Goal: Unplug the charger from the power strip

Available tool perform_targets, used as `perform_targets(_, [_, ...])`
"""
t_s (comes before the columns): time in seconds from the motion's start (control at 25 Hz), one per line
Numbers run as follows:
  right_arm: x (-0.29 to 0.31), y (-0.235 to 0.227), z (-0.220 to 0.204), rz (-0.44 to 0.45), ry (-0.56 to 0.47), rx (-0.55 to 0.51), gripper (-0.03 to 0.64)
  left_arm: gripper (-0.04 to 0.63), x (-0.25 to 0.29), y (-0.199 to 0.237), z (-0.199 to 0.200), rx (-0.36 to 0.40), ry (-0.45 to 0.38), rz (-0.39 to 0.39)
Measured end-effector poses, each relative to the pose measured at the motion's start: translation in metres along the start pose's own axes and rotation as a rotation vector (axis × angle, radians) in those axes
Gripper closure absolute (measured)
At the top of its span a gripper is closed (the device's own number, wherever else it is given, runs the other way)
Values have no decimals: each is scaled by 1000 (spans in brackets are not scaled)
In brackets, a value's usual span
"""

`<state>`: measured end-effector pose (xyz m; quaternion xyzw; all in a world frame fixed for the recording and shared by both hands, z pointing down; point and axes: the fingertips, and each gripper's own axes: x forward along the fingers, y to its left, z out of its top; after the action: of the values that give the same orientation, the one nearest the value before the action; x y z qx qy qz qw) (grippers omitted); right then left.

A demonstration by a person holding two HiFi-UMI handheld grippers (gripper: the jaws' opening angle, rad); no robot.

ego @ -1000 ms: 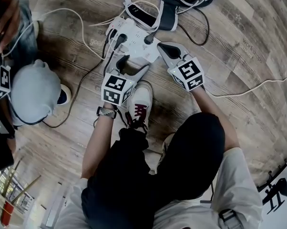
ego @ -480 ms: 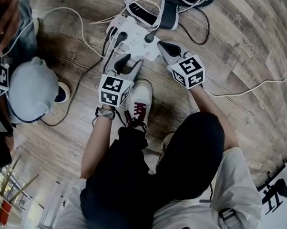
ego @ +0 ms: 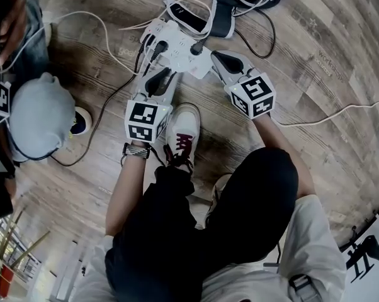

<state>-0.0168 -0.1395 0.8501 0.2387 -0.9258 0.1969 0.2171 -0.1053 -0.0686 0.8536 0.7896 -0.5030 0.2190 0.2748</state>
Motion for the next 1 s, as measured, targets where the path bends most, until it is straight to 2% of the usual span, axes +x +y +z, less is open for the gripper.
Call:
perform_targets(0.52, [-29,-21,32,-63,-53,-38,615,562,-3,8,63,67,-129,75])
perform_targets(0.72, [-34,-27,46,-82,-71,-71,615,589,-4,9,103,78,-200,98])
perform_targets(0.84, [-40,-34,65,-100,-93,-83,615,589,-7,7,125,97,-234,110])
perform_targets(1.0, [-59,-39,101,-125,-122,-162,615,589,-18,5,148,100,-267,118])
